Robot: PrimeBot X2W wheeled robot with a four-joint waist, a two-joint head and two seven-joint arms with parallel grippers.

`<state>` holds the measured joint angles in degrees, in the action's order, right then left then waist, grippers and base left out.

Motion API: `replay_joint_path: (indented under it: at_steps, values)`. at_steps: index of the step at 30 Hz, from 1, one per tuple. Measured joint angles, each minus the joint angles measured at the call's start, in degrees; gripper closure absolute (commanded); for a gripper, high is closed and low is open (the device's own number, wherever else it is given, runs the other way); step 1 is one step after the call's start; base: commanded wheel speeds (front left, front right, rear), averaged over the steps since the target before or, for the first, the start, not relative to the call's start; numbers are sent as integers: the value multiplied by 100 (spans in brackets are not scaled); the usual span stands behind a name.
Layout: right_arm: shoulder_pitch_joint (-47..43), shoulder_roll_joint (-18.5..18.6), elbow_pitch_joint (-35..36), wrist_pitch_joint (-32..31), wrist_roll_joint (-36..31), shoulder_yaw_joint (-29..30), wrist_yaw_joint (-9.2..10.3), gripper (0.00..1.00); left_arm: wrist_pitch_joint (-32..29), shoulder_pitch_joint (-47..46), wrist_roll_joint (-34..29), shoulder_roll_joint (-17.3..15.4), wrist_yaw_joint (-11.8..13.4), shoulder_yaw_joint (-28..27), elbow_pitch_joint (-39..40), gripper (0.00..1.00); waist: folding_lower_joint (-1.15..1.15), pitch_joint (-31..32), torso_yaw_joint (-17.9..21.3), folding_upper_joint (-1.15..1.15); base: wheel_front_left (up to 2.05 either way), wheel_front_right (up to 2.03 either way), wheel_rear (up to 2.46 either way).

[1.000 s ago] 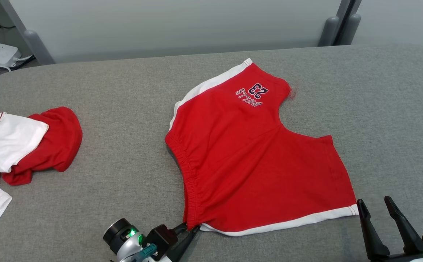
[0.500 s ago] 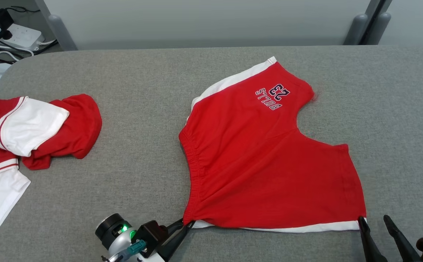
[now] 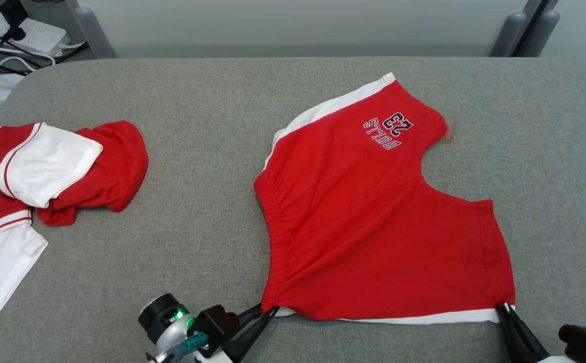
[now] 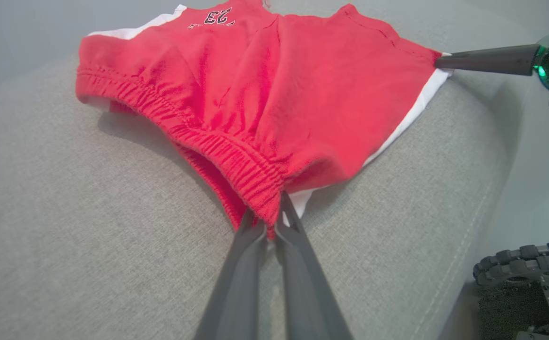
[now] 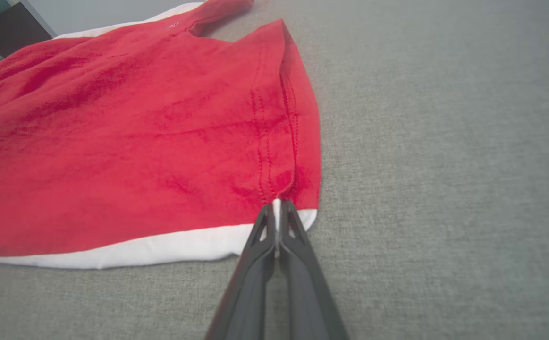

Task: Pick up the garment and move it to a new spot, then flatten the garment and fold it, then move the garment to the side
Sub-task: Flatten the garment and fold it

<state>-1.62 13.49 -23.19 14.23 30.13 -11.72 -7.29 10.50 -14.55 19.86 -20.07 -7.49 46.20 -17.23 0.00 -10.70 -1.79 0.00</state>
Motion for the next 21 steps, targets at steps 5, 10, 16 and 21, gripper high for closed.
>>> replay_joint_path:
  at_steps: [5, 10, 16, 21]
  values:
    - [17, 78, 62, 0, 0, 13, 0, 100, -165, 0, 62, -132, 0, 52, 148, 100, 0, 24, 56, 0, 0, 0, 0]
    - [8, 147, 477, 0, -110, 196, 0, 100, -497, 1, 218, -311, 0, 105, 557, 100, 0, 103, 143, 0, 0, 0, 0]
    - [-144, 223, 973, 0, -192, 331, 0, 100, -1072, 44, 591, -548, 0, 94, 1214, 100, 0, 217, 207, 0, 0, 0, 0]
    - [-556, 375, 1361, -1, -240, 474, -2, 100, -1719, 376, 918, -883, 135, 30, 2137, 100, 0, 354, 256, 0, 0, 0, 0]
